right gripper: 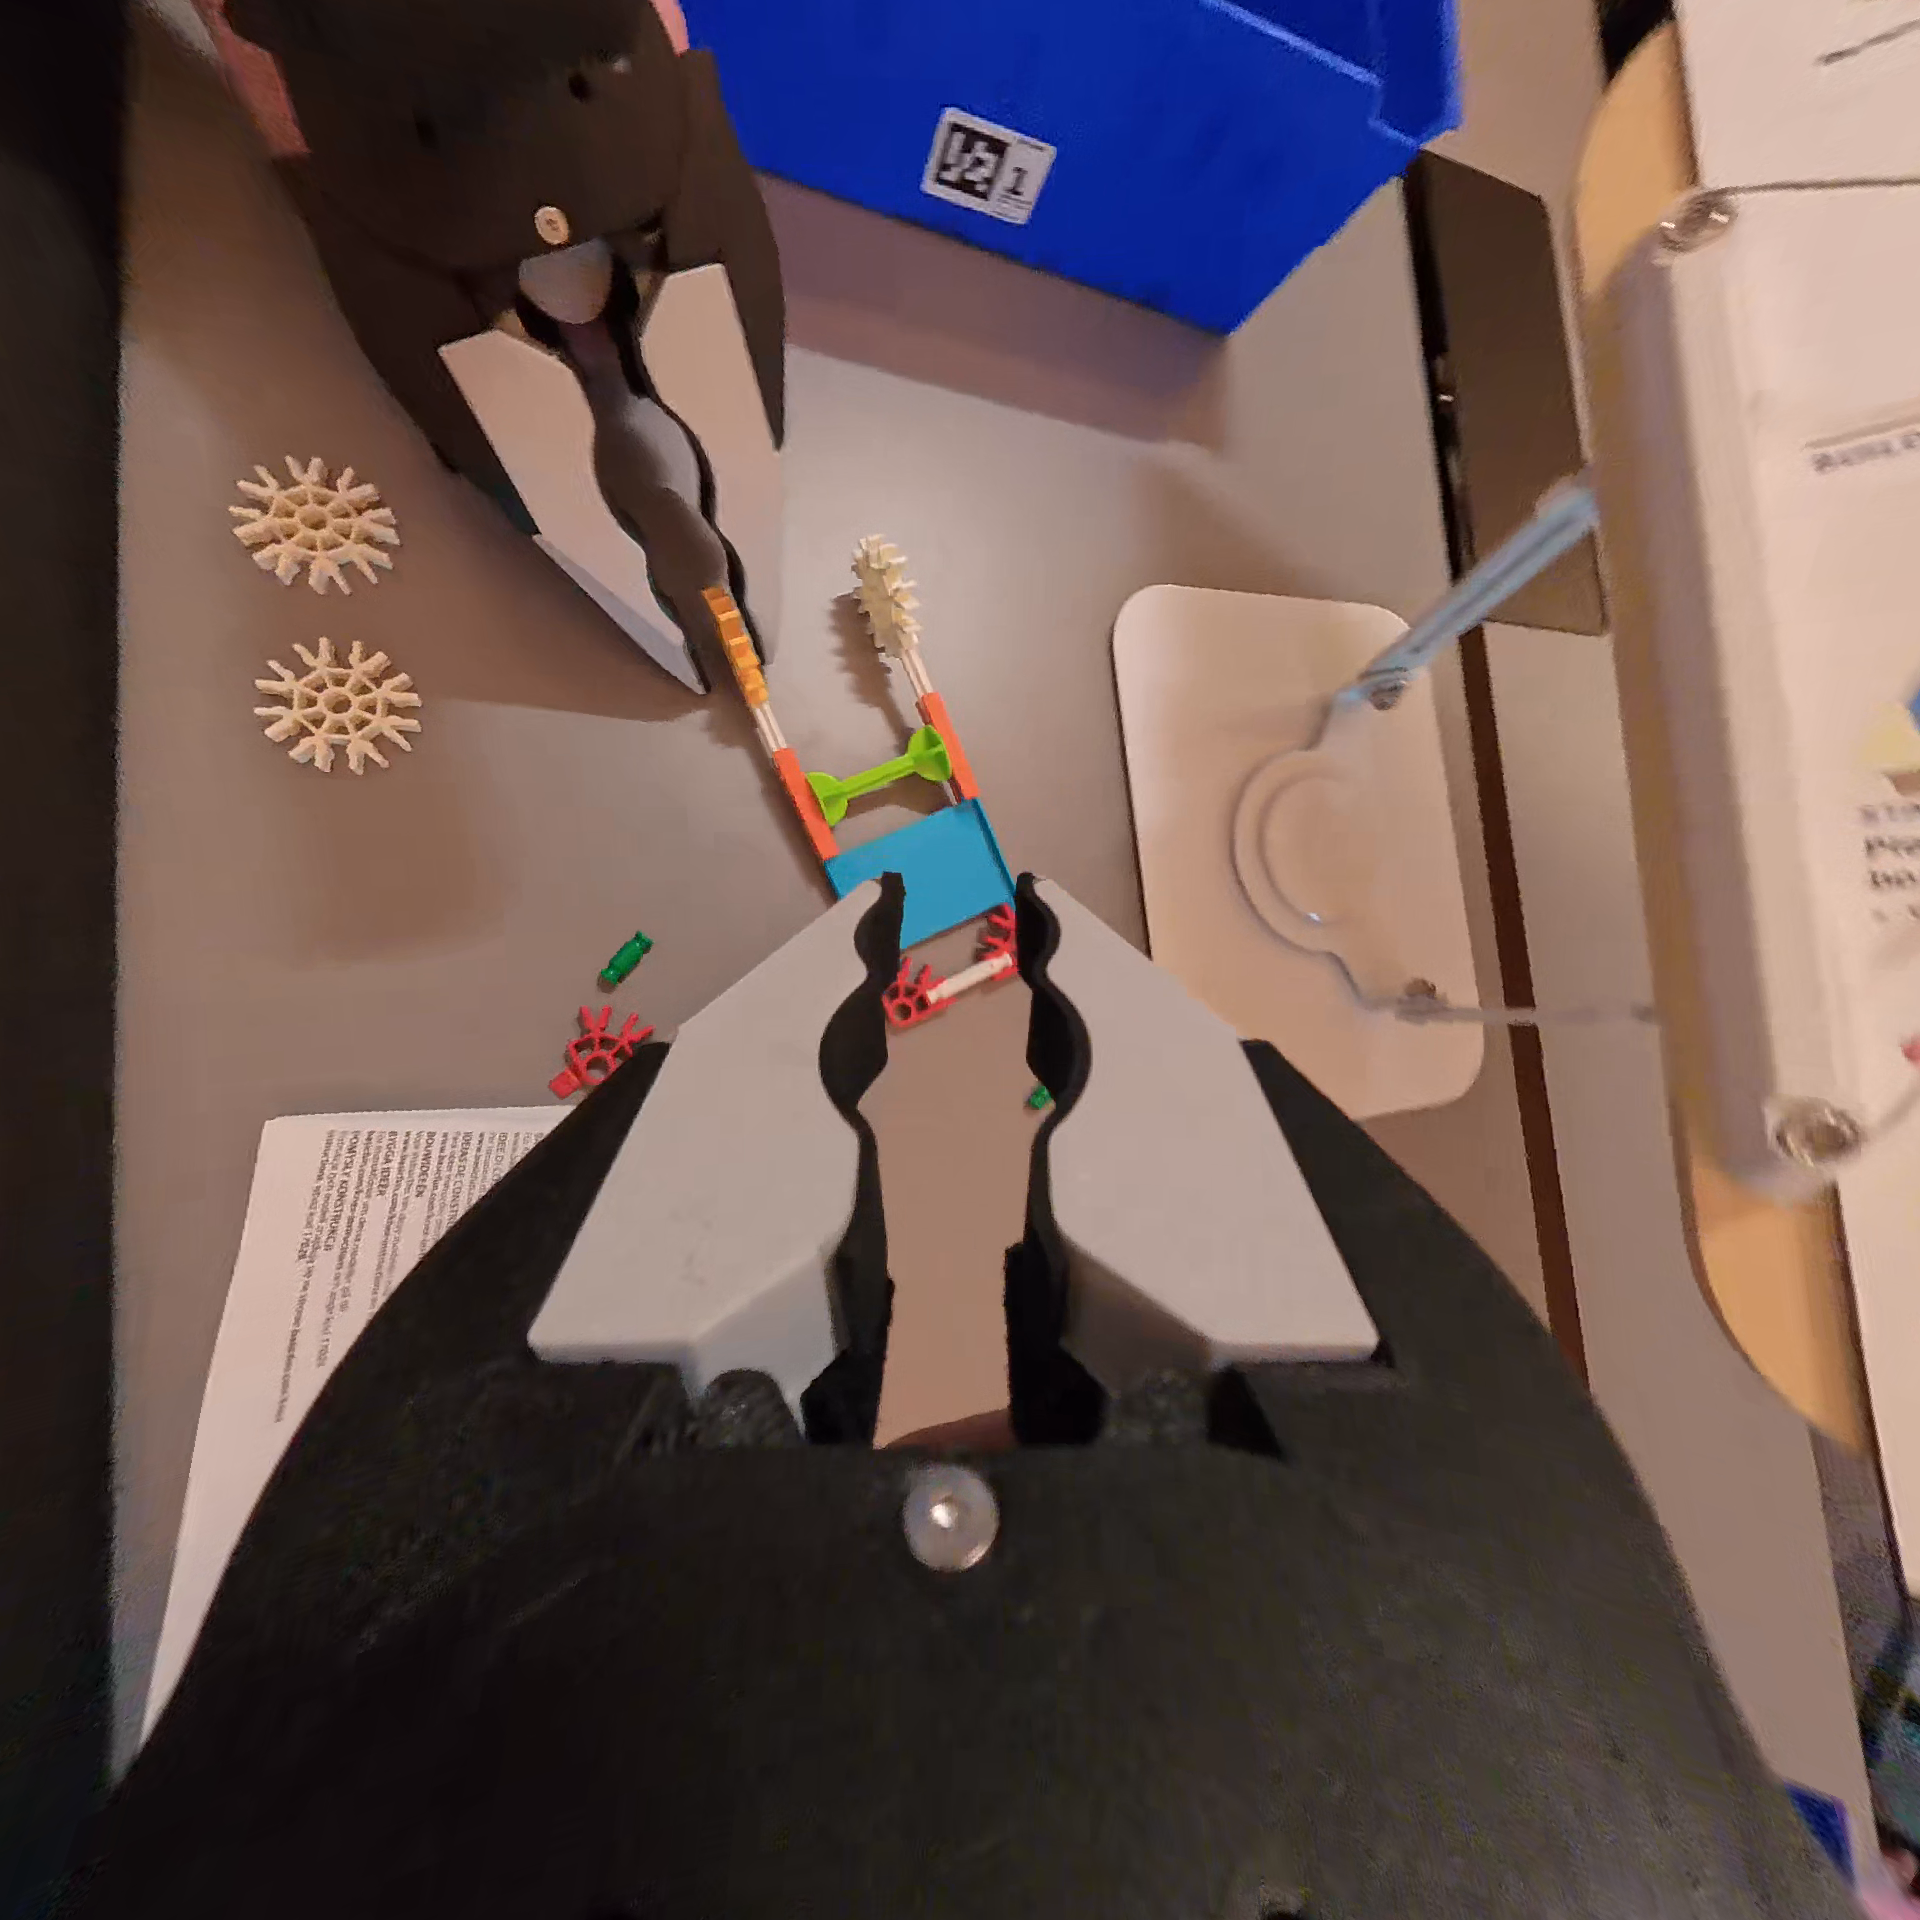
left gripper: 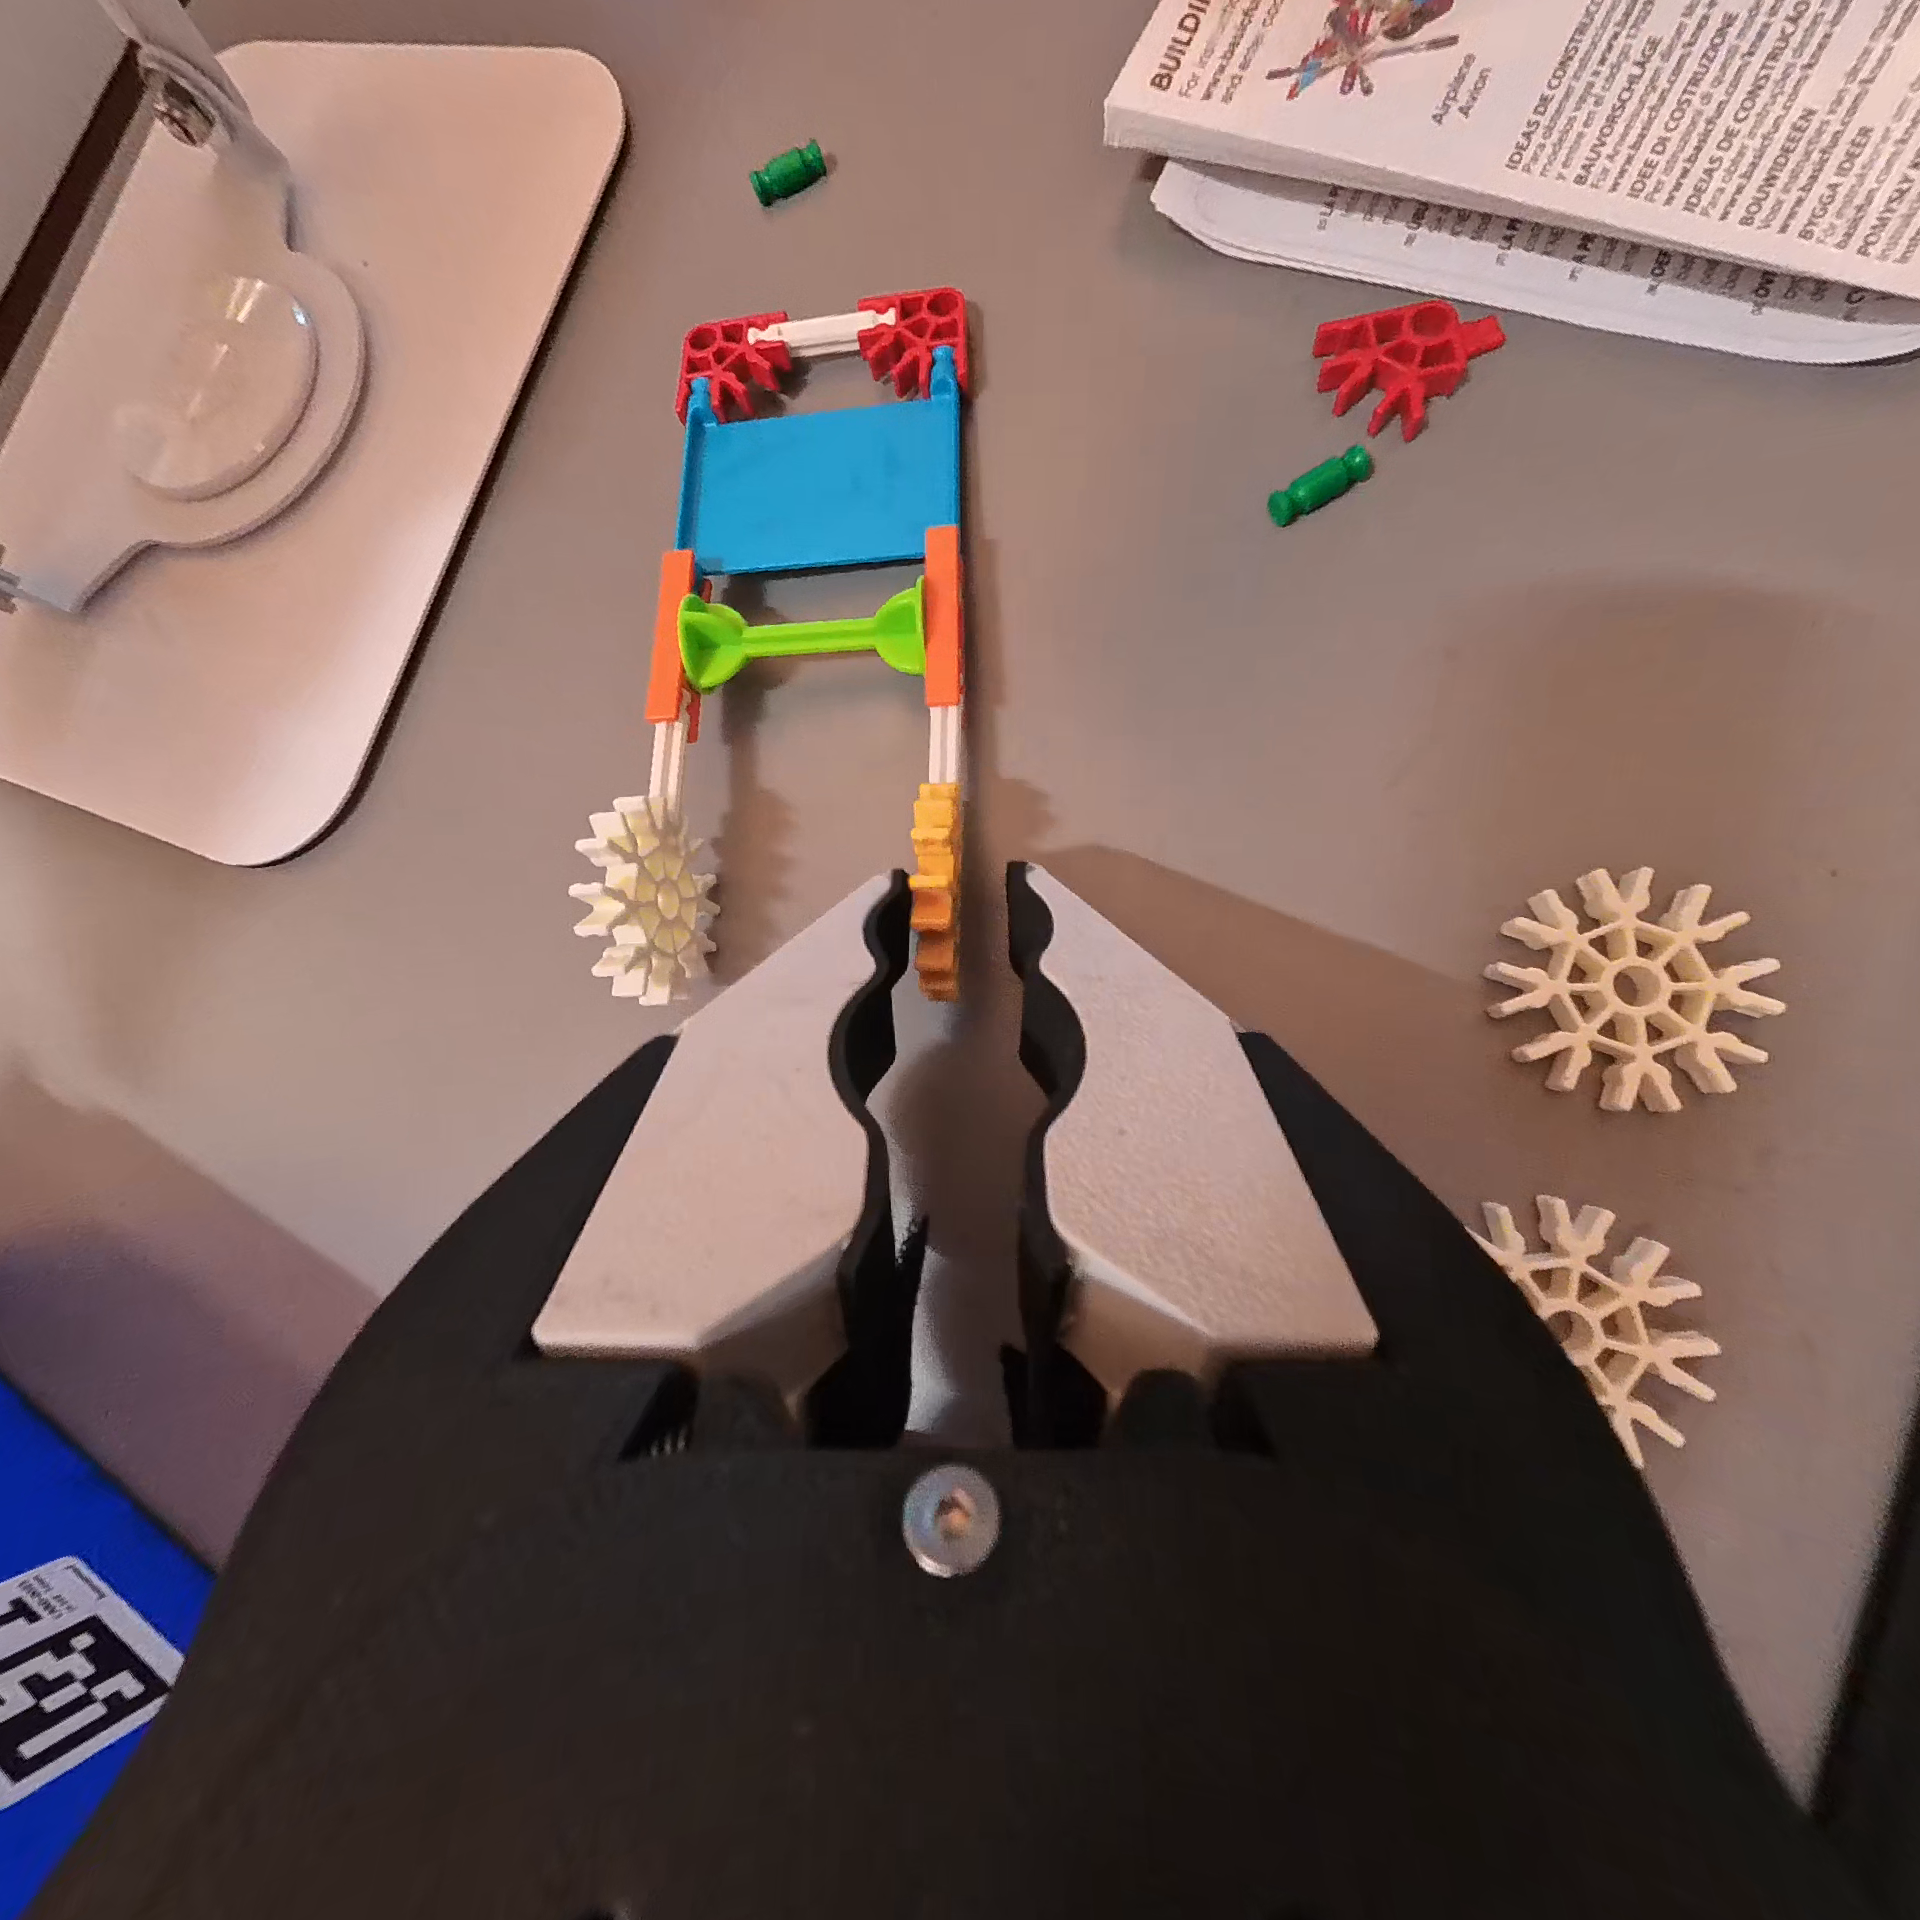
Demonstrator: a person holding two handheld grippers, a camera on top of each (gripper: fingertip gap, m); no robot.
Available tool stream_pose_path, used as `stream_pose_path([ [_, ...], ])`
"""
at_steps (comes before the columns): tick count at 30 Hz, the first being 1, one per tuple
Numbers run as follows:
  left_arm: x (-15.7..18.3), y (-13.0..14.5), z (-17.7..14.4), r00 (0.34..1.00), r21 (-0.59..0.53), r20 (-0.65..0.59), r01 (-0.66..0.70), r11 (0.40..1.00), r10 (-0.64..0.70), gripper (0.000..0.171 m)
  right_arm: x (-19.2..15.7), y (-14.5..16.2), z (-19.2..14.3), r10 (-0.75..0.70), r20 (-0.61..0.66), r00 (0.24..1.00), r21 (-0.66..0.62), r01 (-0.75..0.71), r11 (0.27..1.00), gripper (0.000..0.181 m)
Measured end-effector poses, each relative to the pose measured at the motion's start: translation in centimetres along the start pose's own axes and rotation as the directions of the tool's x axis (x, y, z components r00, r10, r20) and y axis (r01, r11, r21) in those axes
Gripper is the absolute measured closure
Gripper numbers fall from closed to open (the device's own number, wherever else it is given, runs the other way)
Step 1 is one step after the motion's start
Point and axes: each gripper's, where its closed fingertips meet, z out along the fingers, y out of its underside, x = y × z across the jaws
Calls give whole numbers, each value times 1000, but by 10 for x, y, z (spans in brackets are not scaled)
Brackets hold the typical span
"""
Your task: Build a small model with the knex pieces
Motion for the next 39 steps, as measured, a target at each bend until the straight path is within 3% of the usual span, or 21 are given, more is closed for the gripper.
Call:
stream_pose_path([
  [9, 7, 4, -7, 998, -51, -38, 49, 997, -51, 136, 10, 34, -1, 155, -132, 979, 28, -152, 988, 163],
  [21, 19, 3, -7, 996, -47, -78, 31, 998, -34, 148, 9, 48, 22, 144, -133, 981, -27, -149, 989, 164],
  [39, 19, -2, -16, 999, -33, -41, -23, 999, 21, 138, 19, 54, 25, 159, -166, 973, -23, -165, 986, 165],
])
